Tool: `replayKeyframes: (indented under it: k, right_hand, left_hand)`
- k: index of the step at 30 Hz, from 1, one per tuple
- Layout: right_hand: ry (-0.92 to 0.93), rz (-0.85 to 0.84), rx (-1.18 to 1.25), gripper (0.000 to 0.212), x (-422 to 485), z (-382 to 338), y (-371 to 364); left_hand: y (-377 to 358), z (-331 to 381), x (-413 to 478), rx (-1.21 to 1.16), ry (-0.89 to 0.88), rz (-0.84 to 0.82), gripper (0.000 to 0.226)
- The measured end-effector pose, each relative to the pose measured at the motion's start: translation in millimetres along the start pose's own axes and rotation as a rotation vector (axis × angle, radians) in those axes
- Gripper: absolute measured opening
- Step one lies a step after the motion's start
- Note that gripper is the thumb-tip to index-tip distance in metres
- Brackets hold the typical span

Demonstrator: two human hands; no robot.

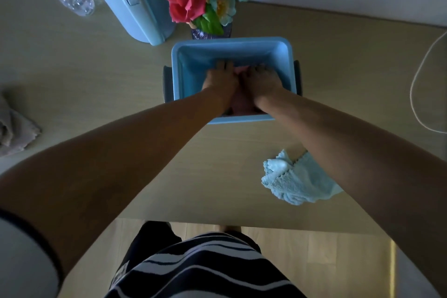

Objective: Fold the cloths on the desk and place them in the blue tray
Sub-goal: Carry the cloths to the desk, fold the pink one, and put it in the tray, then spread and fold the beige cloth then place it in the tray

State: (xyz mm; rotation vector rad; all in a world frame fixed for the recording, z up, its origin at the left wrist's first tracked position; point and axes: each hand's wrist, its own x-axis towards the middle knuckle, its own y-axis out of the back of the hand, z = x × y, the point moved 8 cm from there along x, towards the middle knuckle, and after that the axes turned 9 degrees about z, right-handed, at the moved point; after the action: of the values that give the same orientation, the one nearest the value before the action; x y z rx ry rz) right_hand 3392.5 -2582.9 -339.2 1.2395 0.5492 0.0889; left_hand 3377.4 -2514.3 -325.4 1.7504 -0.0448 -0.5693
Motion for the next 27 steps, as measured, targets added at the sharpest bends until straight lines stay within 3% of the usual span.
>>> replayKeyframes:
  k: [4, 9, 11, 15, 17, 22, 27]
  right_hand:
    - [0.002, -0.066, -0.004, 0.045, -4, -2, 3]
    - [-0.063, -0.08, 0.276, 0.039, -22, 4, 38]
    - [-0.123, 0.016, 0.431, 0.044, -38, 10, 70]
    - [-0.353, 0.58, 0.87, 0.028, -96, 16, 138]
    - [-0.42, 0.728, 1.093, 0.027, -117, -3, 153]
    - [-0.479, 0.765, 1.494, 0.036, -116, -93, 171]
    - [-0.419, 0.681, 1.489, 0.039, -93, -190, 189]
  left_hand:
    - [-4, -6, -5, -0.055, -0.028, -0.094, 0.084]
    - [43, -21, -34, -0.388, 0.035, 0.013, 0.069]
    - [67, -37, -59, -0.594, 0.074, 0.147, 0.063]
    - [95, -87, -130, -0.971, 0.221, 0.422, 0.041]
    - [99, -118, -168, -1.062, 0.296, 0.52, 0.033]
    - [81, -195, -248, -1.282, 0.456, 0.683, 0.034]
    - [46, -253, -302, -1.32, 0.453, 0.734, 0.034]
